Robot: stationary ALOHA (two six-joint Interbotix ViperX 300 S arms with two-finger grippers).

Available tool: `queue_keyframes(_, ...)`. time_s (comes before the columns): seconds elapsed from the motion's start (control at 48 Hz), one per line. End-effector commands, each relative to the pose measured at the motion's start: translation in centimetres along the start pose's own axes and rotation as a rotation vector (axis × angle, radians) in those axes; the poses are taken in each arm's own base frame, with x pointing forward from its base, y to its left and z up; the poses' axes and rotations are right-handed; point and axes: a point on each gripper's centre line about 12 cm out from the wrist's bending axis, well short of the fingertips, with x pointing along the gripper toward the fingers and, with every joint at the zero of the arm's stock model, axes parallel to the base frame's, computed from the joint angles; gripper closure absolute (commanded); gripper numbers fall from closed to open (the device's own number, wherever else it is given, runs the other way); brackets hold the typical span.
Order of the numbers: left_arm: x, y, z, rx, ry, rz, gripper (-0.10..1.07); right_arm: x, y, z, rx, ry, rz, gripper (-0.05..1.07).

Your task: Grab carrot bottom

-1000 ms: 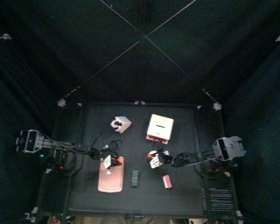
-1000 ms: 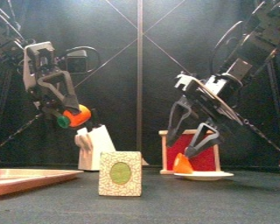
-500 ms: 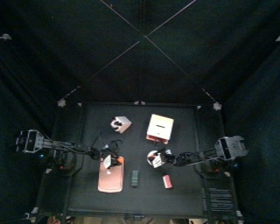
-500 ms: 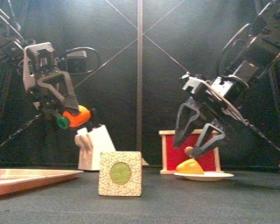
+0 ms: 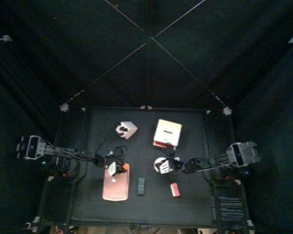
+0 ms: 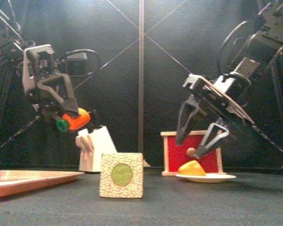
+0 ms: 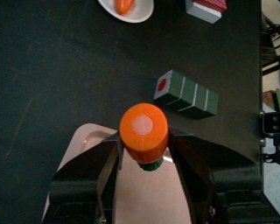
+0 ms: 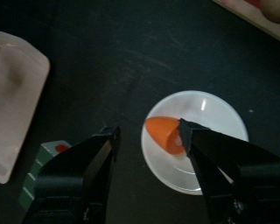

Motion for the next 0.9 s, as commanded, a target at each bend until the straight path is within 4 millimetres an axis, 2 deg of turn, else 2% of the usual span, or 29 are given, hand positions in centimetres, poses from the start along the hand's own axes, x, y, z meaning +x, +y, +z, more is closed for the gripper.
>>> queue_keyframes(0.0,-0.1,-0.2,0.6,-0.001,-0.015,-0.006,0.22,-0.7,1.6,0.4,-0.004,-0.004,0.057,0.14)
queue_keyframes(0.333,-0.1,-0.2,0.5,-0.001,-0.013,-0.005,0.22,1.2,0.5,-1.5,-0.027,0.079,0.032,0.14)
queue_keyframes(0.688,0.0,0.0,0.4,-0.003,-0.010,-0.001,0.22,1.7,-2.1,-0.5,0.008,0.066,-0.032,0.14)
queue_keyframes(0.875,0.0,-0.1,0.4,-0.004,-0.010,-0.002,0.22,1.8,-2.9,0.6,0.019,0.033,-0.059,0.14)
